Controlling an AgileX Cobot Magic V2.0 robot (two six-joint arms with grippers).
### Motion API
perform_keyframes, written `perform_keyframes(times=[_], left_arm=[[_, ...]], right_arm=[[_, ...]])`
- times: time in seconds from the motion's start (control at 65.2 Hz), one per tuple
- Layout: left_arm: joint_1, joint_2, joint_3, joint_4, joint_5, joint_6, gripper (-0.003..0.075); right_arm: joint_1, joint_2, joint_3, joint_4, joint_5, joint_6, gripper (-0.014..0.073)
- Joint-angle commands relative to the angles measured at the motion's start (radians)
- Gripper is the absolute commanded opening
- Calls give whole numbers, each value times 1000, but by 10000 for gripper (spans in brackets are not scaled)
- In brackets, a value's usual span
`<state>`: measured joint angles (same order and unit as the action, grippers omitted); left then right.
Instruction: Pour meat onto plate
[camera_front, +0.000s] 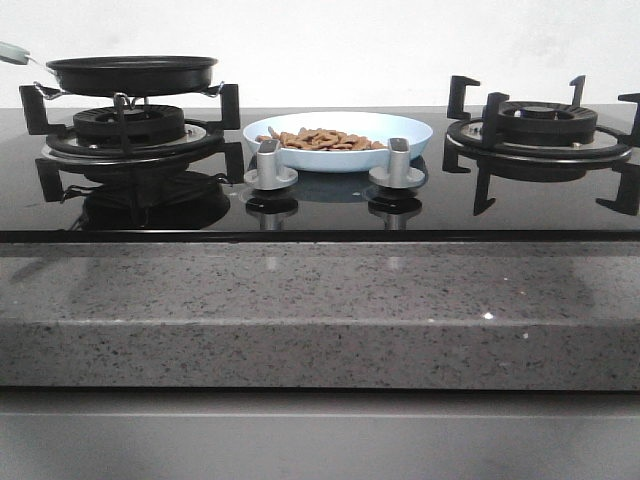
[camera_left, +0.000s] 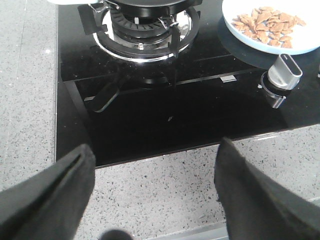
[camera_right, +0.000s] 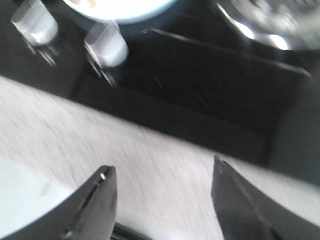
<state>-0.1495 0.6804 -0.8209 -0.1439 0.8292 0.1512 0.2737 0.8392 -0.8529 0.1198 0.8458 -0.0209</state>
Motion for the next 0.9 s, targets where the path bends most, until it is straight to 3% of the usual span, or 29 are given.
perform_keyframes(times=[0.0, 0.353, 0.445, 0.782, 0.89], left_arm=[[-5, -2, -25, -15, -70, -10, 492], [-5, -2, -25, -15, -70, -10, 484], [-5, -2, -25, -15, -70, -10, 414], [-5, -2, -25, -15, -70, -10, -10], [-5, -2, -25, -23, -75, -10, -20]], right_arm=[[-5, -85, 13, -85, -7, 87, 445], [-5, -280, 124, -92, 83, 109, 441], [-5, -289, 127, -92, 87, 109, 360], [-5, -289, 128, -92, 90, 109, -75], [-5, -289, 128, -93, 89, 109, -69]])
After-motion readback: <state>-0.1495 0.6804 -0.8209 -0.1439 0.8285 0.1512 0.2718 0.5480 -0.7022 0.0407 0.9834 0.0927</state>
